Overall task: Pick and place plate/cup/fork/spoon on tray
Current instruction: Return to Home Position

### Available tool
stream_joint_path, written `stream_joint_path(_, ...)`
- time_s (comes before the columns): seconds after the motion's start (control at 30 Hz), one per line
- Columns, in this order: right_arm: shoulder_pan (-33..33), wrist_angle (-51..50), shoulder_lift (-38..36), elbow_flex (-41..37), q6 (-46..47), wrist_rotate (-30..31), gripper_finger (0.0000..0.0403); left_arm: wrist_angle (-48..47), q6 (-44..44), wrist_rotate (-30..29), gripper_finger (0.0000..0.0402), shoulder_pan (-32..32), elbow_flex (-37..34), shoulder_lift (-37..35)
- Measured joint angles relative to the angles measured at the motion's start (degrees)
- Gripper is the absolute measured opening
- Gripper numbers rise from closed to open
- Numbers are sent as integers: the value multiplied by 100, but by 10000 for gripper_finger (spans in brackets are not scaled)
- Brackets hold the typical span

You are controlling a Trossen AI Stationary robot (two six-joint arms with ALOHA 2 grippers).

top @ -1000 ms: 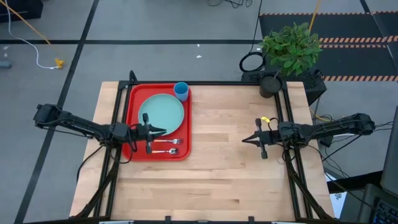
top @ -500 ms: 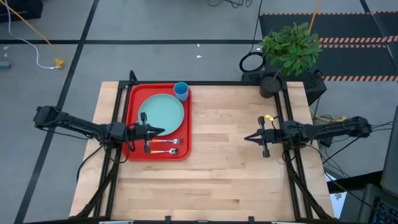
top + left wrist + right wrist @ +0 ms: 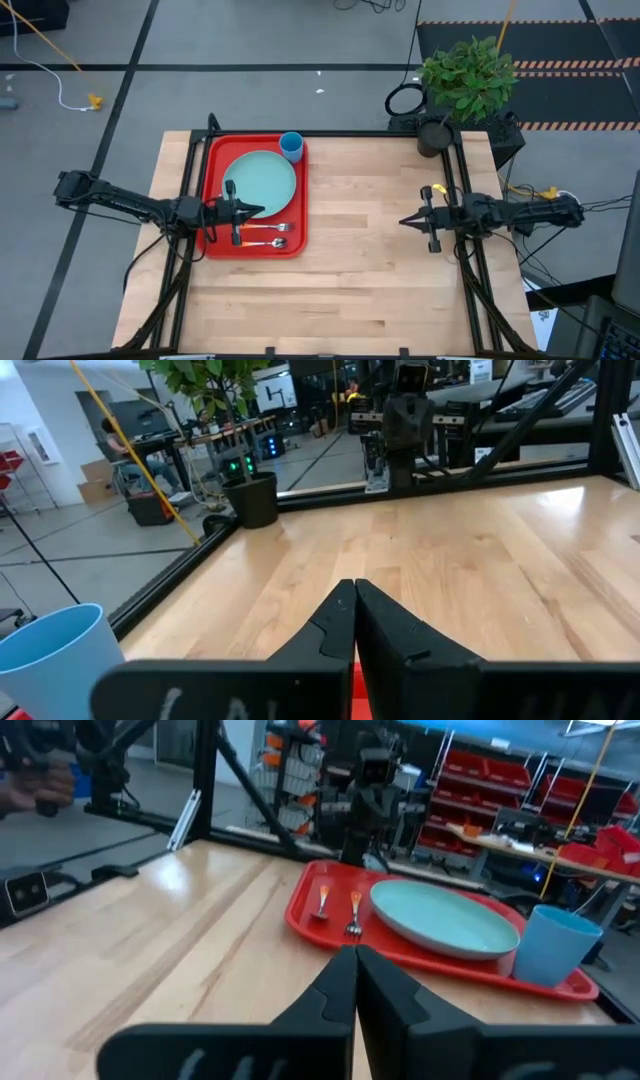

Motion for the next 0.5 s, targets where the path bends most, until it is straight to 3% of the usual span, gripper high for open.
stream_joint_path(0.2, 0, -178, -490, -2, 15, 21, 0, -13, 0, 0, 5, 0, 0, 2)
stream_joint_path(0.5, 0, -248, -509, -2, 37, -7, 0, -24, 11, -2, 5, 0, 2, 4)
